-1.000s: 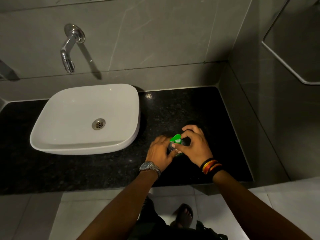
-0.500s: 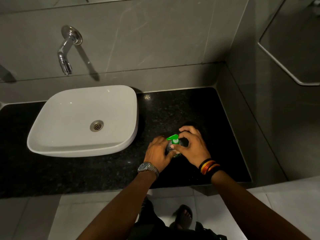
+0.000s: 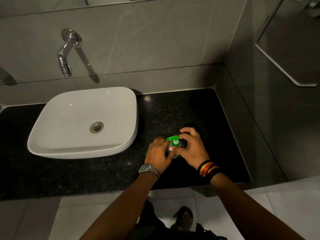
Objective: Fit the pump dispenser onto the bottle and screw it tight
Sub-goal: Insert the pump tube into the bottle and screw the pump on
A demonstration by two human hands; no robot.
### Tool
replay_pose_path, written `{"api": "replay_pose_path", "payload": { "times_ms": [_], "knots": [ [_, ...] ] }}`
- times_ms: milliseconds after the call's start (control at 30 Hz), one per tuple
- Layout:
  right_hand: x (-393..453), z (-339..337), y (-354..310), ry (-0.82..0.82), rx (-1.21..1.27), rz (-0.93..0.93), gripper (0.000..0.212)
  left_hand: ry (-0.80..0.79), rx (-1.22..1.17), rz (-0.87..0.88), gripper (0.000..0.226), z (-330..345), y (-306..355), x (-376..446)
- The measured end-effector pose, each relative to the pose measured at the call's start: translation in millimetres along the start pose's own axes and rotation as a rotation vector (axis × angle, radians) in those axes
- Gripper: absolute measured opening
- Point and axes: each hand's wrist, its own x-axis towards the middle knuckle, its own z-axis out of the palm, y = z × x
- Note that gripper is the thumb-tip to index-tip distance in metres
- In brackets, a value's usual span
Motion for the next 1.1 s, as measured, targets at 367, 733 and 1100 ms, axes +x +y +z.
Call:
{"api": "replay_pose_path", "payload": {
  "times_ms": [367,733,1100],
  "knots": [
    [15,-41,-25,-0.323,-0.22,-0.287,0.039,-0.035,0.0,0.035,0.051,-6,1,2],
    [12,-50,-32,-0.348,-0.159,-0.25,0.035,-0.057,0.024,0.023,0.052,-3,-1,2],
    [12,-52,-31,-0.354,-0.214,-0.313,0.043,-0.065,0.035,0.011,0.058,-3,-5,5]
  ]
}}
